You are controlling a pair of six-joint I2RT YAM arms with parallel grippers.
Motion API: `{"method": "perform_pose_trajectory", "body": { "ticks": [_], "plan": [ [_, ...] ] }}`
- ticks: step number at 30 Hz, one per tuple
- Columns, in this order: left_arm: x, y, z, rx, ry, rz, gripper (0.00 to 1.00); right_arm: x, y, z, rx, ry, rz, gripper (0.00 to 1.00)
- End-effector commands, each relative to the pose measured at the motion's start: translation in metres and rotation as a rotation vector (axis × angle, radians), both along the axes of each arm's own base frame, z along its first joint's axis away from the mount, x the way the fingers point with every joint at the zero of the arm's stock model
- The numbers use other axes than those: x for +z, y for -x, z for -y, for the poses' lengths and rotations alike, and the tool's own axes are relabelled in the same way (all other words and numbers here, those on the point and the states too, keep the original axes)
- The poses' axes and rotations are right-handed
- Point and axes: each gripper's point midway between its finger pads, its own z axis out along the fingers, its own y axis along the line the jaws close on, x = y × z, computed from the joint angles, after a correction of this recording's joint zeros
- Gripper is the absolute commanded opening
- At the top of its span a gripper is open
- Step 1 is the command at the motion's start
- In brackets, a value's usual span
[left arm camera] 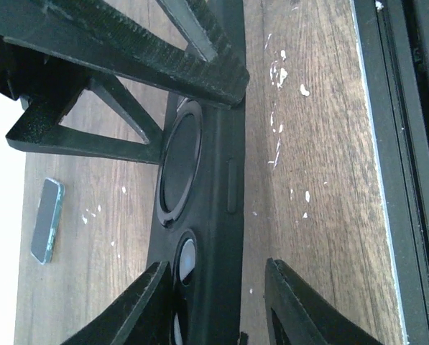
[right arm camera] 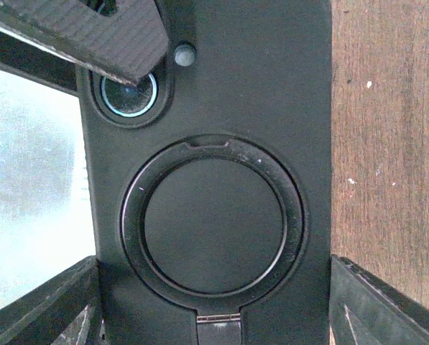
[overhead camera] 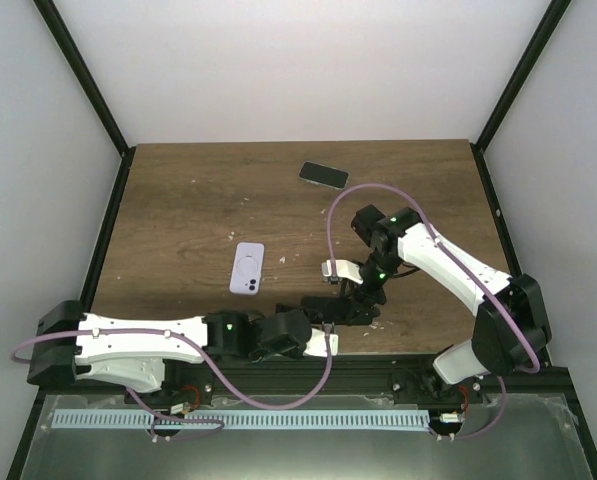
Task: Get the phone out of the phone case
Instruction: Pick up the phone at the center of the board.
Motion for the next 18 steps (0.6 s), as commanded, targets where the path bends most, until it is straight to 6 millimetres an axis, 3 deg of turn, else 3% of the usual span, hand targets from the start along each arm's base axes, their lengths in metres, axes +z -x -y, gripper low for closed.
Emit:
{"method": "perform_pose_trajectory", "body": {
  "ticks": [1,4,9,11,12,16,18],
  "plan": [
    [0.005,-0.006,0.001,-0.01,-0.014,0.063,0.34,0.021,0.003,-0.012,0.011,-0.08,-0.01,0.48],
    [0.007,-0.014,0.002,0.016,-0.001,0.12,0.29,0.022,0.004,-0.014,0.008,-0.093,-0.019,0.48],
    [0.008,-0.02,0.002,0.035,0.024,0.16,0.04,0.026,0.003,-0.018,-0.009,-0.113,-0.027,0.46],
    [0.006,-0.021,-0.001,0.051,0.03,0.152,0.0,0.029,-0.001,-0.019,-0.019,-0.116,-0.011,0.47],
    [0.006,-0.021,-0.002,0.057,0.032,0.146,0.0,0.031,-0.002,-0.02,-0.023,-0.116,0.0,0.51],
    [0.01,-0.022,-0.012,0.094,0.067,0.106,0.0,0.055,-0.01,-0.02,-0.027,-0.145,0.099,0.86],
    [0.016,-0.026,-0.018,0.134,0.108,0.042,0.0,0.075,-0.016,-0.021,-0.033,-0.178,0.178,0.93]
  ]
}}
